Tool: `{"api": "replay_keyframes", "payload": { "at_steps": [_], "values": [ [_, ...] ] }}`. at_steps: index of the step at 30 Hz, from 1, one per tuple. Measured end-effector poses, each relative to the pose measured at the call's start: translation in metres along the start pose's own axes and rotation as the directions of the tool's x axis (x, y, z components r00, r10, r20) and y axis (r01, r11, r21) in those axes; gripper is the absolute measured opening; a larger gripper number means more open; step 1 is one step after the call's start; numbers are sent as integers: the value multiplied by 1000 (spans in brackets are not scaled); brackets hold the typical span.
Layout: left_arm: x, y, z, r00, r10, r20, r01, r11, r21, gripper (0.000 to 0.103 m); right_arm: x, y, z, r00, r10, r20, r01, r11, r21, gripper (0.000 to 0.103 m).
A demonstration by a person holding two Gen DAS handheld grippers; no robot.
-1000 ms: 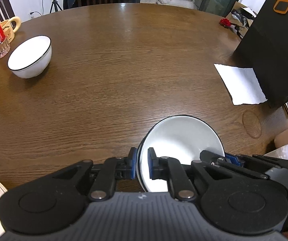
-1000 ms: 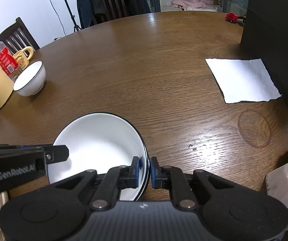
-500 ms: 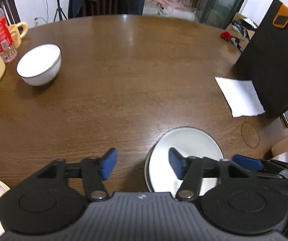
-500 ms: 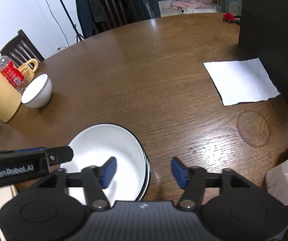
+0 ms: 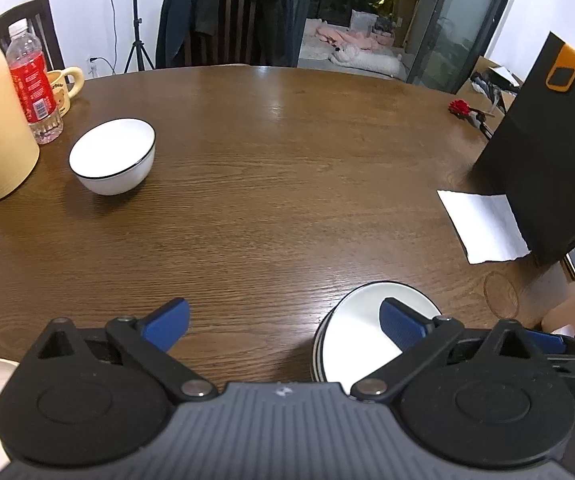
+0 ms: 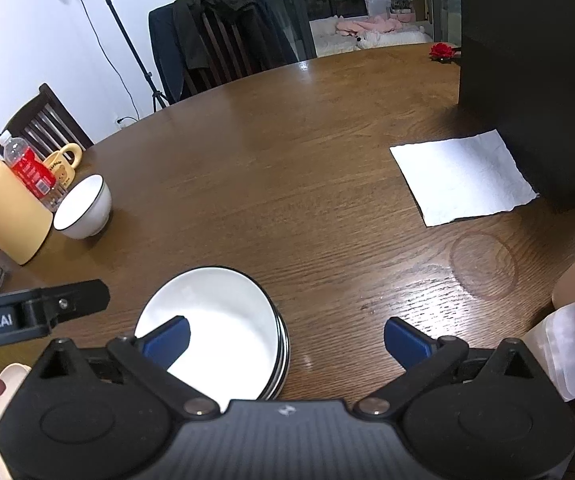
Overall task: Organize plates and bowls
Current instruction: 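Move both open grippers to the white bowl beside the yellow kettle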
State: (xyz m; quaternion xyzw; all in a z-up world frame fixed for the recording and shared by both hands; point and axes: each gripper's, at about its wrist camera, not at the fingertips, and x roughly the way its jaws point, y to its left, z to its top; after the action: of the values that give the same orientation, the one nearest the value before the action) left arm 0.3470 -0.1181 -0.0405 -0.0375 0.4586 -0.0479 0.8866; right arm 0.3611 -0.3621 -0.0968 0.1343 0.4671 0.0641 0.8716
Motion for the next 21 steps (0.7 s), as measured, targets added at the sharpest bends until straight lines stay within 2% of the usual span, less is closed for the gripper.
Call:
{"api": "replay_keyframes", "payload": {
  "at_steps": [7,21],
  "values": [
    [-15,16,3,999,26,25,-26,999,-25,103,-9,9,1,1000,4,12,-4,1000,-14,103],
    [-53,71,22,986,136,95,-125,986,-114,103,-18,56,24,998,53,28,-50,994,-95,103]
  ]
}}
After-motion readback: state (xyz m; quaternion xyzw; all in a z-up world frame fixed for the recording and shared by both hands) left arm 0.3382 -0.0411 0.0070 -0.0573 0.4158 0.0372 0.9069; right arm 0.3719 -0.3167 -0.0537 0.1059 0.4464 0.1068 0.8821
